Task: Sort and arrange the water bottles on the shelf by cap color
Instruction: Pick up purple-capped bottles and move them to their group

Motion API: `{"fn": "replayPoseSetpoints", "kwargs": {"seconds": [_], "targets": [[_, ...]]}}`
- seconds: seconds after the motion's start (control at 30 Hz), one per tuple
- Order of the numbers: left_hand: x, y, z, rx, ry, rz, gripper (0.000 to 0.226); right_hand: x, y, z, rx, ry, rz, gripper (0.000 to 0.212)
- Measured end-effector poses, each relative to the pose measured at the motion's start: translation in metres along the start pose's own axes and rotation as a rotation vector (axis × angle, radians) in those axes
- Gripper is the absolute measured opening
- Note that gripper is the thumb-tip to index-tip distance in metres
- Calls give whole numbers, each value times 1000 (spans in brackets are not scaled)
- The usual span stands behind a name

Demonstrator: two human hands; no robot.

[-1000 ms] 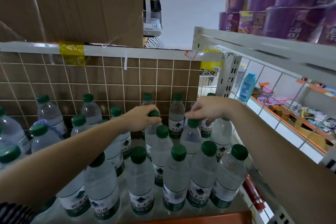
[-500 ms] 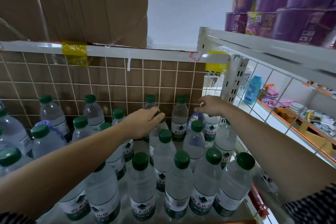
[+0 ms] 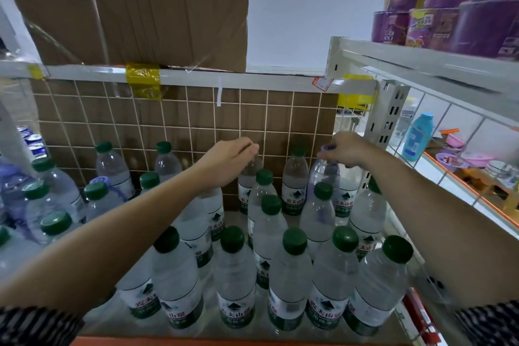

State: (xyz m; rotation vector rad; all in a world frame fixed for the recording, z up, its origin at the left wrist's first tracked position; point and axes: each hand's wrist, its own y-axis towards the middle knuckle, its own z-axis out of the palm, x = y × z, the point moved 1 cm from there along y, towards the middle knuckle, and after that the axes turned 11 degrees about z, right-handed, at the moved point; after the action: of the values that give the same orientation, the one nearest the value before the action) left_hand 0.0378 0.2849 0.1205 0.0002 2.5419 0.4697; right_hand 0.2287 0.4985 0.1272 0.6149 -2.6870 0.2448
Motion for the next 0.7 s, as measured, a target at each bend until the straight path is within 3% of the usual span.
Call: {"fn": "replayPoseSetpoints", "kwargs": {"seconds": [0.4,0.57,0.7], "targets": [[-7,-45,-86,-335,-6,-48,31,85,-76,-77,-419,278,-297,45],[28,-80,-123,-418,-84,-99,29,132,-94,-56,-398,563,-343,41],[70,-103,-149,-376,-87,-122,25,178,-105,-34,-393,628,-362,39]]}}
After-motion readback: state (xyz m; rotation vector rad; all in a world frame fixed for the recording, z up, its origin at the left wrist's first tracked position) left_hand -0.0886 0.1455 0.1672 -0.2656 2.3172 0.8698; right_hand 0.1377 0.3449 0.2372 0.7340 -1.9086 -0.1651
